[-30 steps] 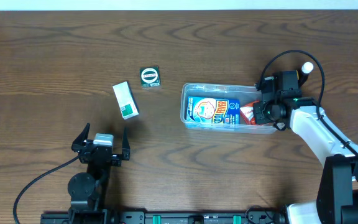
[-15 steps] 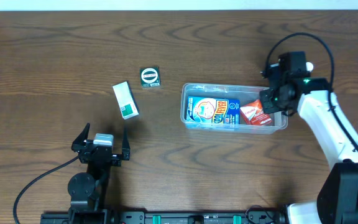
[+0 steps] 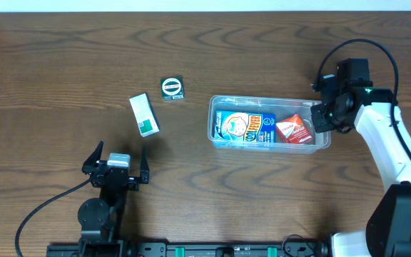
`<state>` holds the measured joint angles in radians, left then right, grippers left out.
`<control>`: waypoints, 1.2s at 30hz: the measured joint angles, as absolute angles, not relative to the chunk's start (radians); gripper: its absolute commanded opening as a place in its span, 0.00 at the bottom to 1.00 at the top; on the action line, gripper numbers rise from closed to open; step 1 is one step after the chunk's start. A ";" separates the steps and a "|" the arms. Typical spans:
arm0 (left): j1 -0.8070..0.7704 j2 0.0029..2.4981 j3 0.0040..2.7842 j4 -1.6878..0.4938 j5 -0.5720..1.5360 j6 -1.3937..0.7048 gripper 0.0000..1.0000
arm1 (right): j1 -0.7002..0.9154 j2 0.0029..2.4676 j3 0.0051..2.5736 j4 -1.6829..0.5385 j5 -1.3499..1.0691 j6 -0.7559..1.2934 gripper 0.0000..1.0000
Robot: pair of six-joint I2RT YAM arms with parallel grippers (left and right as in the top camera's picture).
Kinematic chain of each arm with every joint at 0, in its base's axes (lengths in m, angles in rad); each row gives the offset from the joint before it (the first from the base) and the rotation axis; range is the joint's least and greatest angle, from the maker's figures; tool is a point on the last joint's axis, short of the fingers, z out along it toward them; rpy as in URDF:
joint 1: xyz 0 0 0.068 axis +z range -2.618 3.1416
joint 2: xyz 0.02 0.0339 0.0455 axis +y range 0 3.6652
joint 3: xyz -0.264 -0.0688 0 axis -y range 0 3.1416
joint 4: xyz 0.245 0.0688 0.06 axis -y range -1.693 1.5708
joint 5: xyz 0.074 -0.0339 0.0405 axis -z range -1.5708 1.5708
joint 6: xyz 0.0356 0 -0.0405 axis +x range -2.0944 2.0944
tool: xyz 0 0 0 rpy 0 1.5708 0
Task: Pack container
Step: 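Press the red packet down inside the container with the right gripper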
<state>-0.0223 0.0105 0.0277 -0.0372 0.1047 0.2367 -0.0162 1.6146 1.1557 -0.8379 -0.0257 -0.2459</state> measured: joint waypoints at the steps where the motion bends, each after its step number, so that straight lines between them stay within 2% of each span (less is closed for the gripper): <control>1: -0.022 0.010 0.028 -0.038 0.105 0.237 0.98 | -0.011 1.615 1.150 -0.828 -0.027 -0.259 0.01; 12: -0.022 0.010 0.028 -0.037 0.105 0.237 0.98 | 0.036 1.615 1.048 -0.738 -0.028 -0.360 0.01; 36: -0.022 0.010 0.028 -0.037 0.105 0.237 0.98 | 0.036 1.694 1.018 -0.632 -0.031 -0.387 0.01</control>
